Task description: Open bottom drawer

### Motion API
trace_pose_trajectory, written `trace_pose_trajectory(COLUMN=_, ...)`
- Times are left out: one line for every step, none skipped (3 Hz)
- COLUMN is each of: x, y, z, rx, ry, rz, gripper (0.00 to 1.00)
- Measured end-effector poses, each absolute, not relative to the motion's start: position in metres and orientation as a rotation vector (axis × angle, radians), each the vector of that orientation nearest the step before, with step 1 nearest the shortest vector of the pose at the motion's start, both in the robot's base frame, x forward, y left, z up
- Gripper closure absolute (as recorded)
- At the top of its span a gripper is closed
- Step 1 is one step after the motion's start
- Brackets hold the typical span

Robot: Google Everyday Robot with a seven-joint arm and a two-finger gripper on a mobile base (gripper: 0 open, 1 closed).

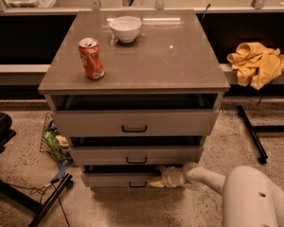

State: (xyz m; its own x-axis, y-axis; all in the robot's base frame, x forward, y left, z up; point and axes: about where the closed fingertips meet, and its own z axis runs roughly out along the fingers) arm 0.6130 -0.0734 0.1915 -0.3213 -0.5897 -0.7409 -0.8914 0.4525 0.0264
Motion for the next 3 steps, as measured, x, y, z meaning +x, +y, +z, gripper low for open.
trace_pose_trajectory(x=0.612, y=-0.071, z=0.191, rx=-1.235, ry=2.035, rz=0.582, gripper=0.71)
trace_pose_trajectory(x=0.601, y=-0.071, z=0.193, rx=-1.251, ry=2.029, rz=0.607, gripper=0.95)
trace_pose_trajectory(x=0.595, y=-0.124, z=0.219, rx=-1.212, ry=2.064, rz=0.497, gripper=1.00)
